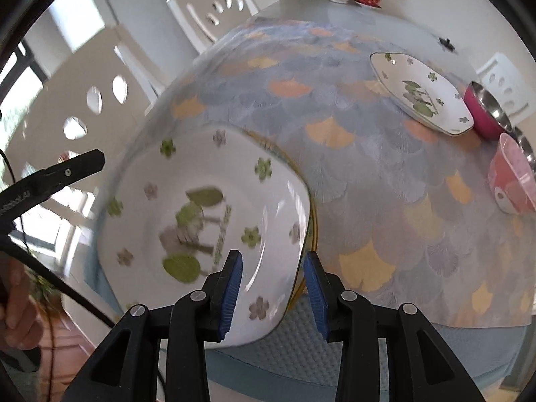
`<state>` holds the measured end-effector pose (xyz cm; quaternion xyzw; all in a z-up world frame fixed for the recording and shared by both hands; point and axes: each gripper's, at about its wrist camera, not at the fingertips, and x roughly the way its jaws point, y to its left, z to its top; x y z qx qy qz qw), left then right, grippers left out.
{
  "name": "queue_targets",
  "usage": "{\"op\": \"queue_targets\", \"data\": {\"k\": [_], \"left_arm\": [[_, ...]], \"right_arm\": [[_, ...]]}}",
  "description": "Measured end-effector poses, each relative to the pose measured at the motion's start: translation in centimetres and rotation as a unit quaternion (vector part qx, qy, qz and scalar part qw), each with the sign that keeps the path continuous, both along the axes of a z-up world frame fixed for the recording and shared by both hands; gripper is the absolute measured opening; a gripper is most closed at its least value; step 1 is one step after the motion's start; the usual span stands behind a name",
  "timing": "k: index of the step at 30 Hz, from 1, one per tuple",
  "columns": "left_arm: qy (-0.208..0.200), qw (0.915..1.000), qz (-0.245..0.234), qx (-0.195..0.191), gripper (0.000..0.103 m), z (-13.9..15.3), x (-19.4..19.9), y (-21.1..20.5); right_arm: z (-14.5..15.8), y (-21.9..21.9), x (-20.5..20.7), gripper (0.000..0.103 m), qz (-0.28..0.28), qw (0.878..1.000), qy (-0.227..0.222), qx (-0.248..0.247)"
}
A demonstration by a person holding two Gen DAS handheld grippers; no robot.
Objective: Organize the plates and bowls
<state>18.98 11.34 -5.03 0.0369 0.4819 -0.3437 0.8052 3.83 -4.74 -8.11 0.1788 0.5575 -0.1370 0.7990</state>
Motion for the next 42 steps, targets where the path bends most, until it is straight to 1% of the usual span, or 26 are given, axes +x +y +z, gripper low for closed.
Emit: {"op": "queue_targets", "data": {"k": [4, 6, 7, 8, 9, 12, 14, 15, 17, 19, 21, 22, 23, 24, 25, 26, 28, 31, 36, 38, 39, 42], "left_arm": [[-0.022, 0.999, -0.033, -0.02, 0.035, 2.4, 0.9, -2.9], [-0.025, 0.9976, -0.057, -0.029, 0.035, 3.2, 1.1, -4.8], [-0.023, 0.9969, -0.069, -0.032, 0.039, 3.4, 1.1, -5.9], [-0.02, 0.996, -0.08, -0.034, 0.042, 3.6, 1.1, -6.8], [-0.017, 0.9952, -0.089, -0.036, 0.042, 3.6, 1.0, -7.5], [-0.004, 0.9914, -0.125, -0.037, 0.043, 3.6, 0.9, -11.0], [0.012, 0.9895, -0.14, -0.034, 0.051, 3.6, 0.9, -13.3], [0.021, 0.9881, -0.148, -0.036, 0.051, 3.7, 0.9, -14.5], [0.029, 0.9865, -0.157, -0.037, 0.053, 3.9, 0.7, -16.6], [0.036, 0.9855, -0.163, -0.03, 0.056, 4.0, 0.6, -18.9], [0.037, 0.9848, -0.168, -0.026, 0.057, 4.2, 0.1, -20.6], [0.035, 0.9846, -0.17, -0.022, 0.057, 4.3, -0.1, -21.4], [0.031, 0.9844, -0.172, -0.017, 0.059, 4.5, -0.5, -22.2], [0.026, 0.9847, -0.172, -0.013, 0.062, 4.7, -0.8, -22.9], [0.023, 0.9852, -0.17, -0.011, 0.069, 4.7, -1.0, -23.5], [0.022, 0.9857, -0.167, -0.008, 0.073, 4.7, -1.2, -24.1], [0.026, 0.9856, -0.167, 0.0, 0.073, 4.5, -1.3, -25.4], [0.024, 0.9868, -0.159, 0.021, 0.073, 3.9, -1.0, -27.2], [0.044, 0.9893, -0.137, 0.028, 0.073, 2.6, 0.5, -29.0], [0.059, 0.9899, -0.124, 0.036, 0.073, 1.5, 1.4, -29.6], [0.073, 0.9898, -0.116, 0.039, 0.073, 0.7, 2.1, -30.0], [0.102, 0.9891, -0.1, 0.035, 0.073, -0.8, 3.3, -30.4]], "right_arm": [[1.8, -1.9, 0.9, 0.039, -0.024, 0.999, -0.031, 0.024], [2.5, -2.9, 1.2, 0.042, -0.038, 0.998, -0.044, 0.032], [2.9, -3.6, 1.3, 0.047, -0.049, 0.997, -0.051, 0.033], [3.1, -4.0, 1.3, 0.053, -0.057, 0.996, -0.054, 0.034], [3.3, -4.8, 1.1, 0.054, -0.069, 0.995, -0.06, 0.038], [3.3, -7.4, -0.3, 0.055, -0.116, 0.989, -0.07, 0.064], [2.9, -9.4, -1.4, 0.055, -0.148, 0.983, -0.069, 0.08], [2.7, -10.5, -2.0, 0.055, -0.165, 0.98, -0.066, 0.085], [2.5, -12.9, -3.0, 0.055, -0.194, 0.975, -0.064, 0.088], [2.6, -14.6, -3.6, 0.056, -0.21, 0.972, -0.069, 0.084], [2.8, -16.8, -3.9, 0.062, -0.223, 0.968, -0.077, 0.079], [2.9, -17.8, -3.9, 0.068, -0.226, 0.967, -0.082, 0.079], [2.9, -19.0, -3.8, 0.071, -0.228, 0.966, -0.088, 0.08], [2.8, -19.9, -3.6, 0.072, -0.228, 0.966, -0.092, 0.082], [2.7, -20.7, -3.4, 0.072, -0.227, 0.966, -0.092, 0.086], [2.5, -21.5, -3.1, 0.072, -0.224, 0.966, -0.092, 0.093], [2.1, -23.4, -2.4, 0.072, -0.226, 0.964, -0.094, 0.108], [1.2, -25.1, -1.7, 0.071, -0.243, 0.959, -0.088, 0.113], [-0.9, -27.2, -0.7, 0.071, -0.267, 0.955, -0.064, 0.113], [-1.5, -28.0, -0.4, 0.072, -0.274, 0.954, -0.057, 0.107], [-1.8, -28.4, -0.2, 0.072, -0.276, 0.954, -0.055, 0.104], [-2.6, -29.4, 0.2, 0.072, -0.282, 0.952, -0.052, 0.105]]}}
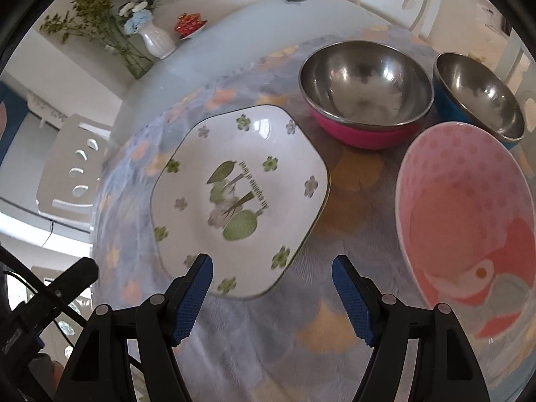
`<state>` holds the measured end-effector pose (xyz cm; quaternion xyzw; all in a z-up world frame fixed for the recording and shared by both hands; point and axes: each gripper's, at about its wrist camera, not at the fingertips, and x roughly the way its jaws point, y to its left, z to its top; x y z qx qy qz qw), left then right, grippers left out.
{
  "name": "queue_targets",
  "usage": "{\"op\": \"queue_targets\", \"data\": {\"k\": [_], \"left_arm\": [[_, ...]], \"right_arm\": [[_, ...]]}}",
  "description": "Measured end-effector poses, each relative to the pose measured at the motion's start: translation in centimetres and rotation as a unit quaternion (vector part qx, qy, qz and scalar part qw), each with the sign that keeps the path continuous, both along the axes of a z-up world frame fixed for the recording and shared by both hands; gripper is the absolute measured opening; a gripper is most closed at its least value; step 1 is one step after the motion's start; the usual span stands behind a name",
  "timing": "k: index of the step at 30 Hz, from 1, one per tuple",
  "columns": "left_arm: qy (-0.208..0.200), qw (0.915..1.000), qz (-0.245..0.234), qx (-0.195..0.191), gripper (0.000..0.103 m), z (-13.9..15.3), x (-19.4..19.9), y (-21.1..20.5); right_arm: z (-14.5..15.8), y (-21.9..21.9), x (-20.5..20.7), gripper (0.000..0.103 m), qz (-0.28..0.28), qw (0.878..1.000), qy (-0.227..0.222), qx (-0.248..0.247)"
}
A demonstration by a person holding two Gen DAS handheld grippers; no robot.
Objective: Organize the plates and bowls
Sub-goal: 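Move the right gripper to the second green tree hexagonal plate, then grasp the second hexagonal plate rim with the right gripper and lift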
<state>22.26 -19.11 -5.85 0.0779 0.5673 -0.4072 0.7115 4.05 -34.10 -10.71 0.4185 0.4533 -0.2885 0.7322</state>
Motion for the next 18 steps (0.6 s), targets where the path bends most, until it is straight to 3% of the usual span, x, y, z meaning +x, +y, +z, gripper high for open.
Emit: {"op": "queue_targets", "data": {"k": [10, 18], "left_arm": [[0.034, 0.9993, 0.009, 0.014, 0.073, -3.8, 2.2, -2.5], [0.074, 0.997, -0.005, 0.025, 0.067, -7.0, 3.1, -5.2]], "right_arm": [[-1.3, -1.8, 2.2, 0.072, -0.007, 1.0, 0.008, -0.019], [-2.3, -3.7, 4.8, 0.074, -0.006, 0.996, 0.069, -0.051]]}}
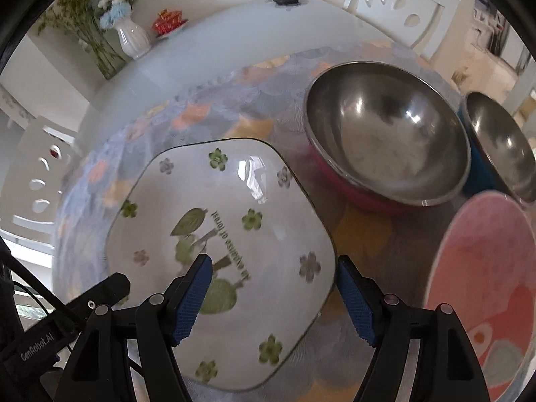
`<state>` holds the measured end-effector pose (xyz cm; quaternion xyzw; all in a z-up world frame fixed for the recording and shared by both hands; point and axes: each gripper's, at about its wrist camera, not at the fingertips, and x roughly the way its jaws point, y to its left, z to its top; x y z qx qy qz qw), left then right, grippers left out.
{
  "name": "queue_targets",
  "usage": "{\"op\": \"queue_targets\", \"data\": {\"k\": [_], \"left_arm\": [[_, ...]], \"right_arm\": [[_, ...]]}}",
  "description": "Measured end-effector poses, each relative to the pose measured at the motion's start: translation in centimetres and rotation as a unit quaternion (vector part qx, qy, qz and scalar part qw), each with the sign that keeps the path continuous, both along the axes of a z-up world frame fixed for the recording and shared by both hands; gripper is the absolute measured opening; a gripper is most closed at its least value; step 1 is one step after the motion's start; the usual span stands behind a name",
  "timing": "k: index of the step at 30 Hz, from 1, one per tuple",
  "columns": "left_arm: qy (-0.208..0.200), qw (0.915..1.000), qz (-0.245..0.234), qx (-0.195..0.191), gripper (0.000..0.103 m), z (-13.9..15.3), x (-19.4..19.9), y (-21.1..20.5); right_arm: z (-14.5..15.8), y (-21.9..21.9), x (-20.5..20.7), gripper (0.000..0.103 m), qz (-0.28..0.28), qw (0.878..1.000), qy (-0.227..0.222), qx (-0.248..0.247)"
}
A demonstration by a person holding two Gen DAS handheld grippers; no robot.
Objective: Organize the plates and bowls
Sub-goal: 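Grasp the second hexagonal plate rim with the right gripper and lift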
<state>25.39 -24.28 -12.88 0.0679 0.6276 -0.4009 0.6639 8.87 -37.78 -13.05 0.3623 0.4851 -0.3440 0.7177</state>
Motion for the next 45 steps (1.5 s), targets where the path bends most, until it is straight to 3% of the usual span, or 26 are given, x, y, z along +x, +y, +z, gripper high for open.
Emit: {"op": "queue_targets", "data": {"k": [7, 16, 22, 25, 29, 33, 45], "left_arm": [[-0.008, 0.9998, -0.017, 0.001, 0.065, 0.1, 0.3, -0.2], [-0.013, 0.9993, -0.035, 0.003, 0.065, 0.3, 1.8, 0.5], [-0.022, 0.9989, -0.04, -0.004, 0.063, -0.7, 1.5, -0.2], [-0.028, 0.9984, -0.044, -0.023, 0.049, -0.8, 1.7, -0.7], [-0.031, 0.9964, -0.049, -0.062, 0.048, -0.8, 2.0, -0.2], [-0.049, 0.9937, -0.064, -0.077, 0.048, 0.2, 1.4, 1.0], [-0.069, 0.9929, -0.048, -0.084, 0.048, 2.6, -0.6, 3.8]], "right_arm": [[-0.2, 1.3, 1.4, 0.068, 0.053, 0.997, 0.049, -0.036], [0.1, 6.9, -0.7, 0.048, 0.102, 0.994, -0.007, 0.026], [-1.8, 3.4, -2.1, 0.047, 0.055, 0.996, -0.037, 0.059], [-1.8, 2.3, -1.2, 0.04, 0.078, 0.993, -0.07, 0.048], [-2.0, 2.8, -0.4, 0.04, 0.096, 0.993, -0.07, 0.024], [-1.6, 3.7, -0.4, 0.04, 0.129, 0.99, -0.065, -0.007], [-0.4, 5.9, -2.2, 0.039, 0.163, 0.981, -0.099, 0.02]]}}
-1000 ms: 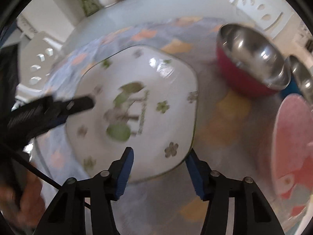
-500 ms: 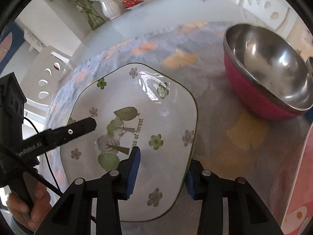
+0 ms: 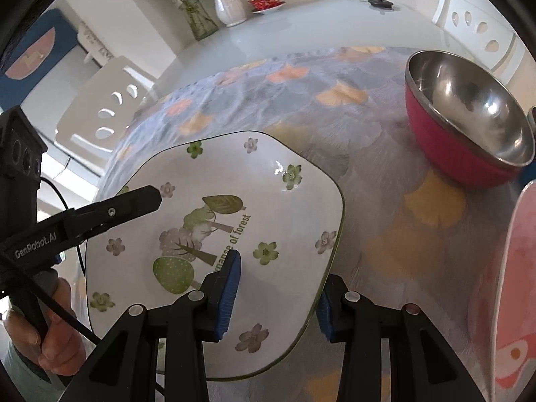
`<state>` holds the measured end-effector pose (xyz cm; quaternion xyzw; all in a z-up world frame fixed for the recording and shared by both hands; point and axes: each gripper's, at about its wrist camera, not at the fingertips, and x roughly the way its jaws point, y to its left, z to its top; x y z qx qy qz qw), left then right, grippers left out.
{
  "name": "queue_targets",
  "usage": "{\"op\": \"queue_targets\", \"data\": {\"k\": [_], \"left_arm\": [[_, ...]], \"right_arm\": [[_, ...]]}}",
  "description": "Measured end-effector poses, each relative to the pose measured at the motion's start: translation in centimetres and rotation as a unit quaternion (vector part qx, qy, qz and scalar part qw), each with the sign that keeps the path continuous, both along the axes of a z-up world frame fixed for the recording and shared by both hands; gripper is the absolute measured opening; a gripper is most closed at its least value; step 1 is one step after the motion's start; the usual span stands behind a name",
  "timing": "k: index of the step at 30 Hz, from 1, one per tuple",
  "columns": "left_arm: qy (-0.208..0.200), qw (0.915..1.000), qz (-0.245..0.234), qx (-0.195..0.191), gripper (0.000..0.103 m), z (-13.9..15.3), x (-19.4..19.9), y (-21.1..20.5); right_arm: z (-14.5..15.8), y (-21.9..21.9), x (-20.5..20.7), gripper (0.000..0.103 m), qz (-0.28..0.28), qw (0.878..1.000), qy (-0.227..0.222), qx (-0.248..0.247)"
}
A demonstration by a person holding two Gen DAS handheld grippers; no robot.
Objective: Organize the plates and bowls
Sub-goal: 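Grasp the second hexagonal plate rim with the right gripper and lift, then lower the held hexagonal plate onto the plate stack with the right gripper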
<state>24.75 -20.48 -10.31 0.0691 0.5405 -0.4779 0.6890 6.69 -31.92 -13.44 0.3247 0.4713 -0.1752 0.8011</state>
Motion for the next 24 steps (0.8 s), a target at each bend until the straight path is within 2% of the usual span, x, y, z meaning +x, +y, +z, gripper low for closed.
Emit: {"op": "queue_targets", "data": {"k": [7, 14, 24], "left_arm": [[-0.014, 0.9997, 0.012, -0.017, 0.046, 2.1, -1.4, 1.8], [-0.042, 0.9982, 0.034, -0.028, 0.046, 5.9, -3.3, 4.5], [-0.069, 0.9914, 0.102, -0.043, 0.046, 10.4, -6.8, 11.2]], "right_arm": [[1.8, 0.9, -0.5, 0.039, 0.017, 1.0, -0.017, -0.017], [5.6, 2.2, -1.4, 0.039, 0.031, 0.998, -0.047, -0.036], [10.6, 7.2, -3.4, 0.039, 0.07, 0.993, -0.086, -0.042]]}}
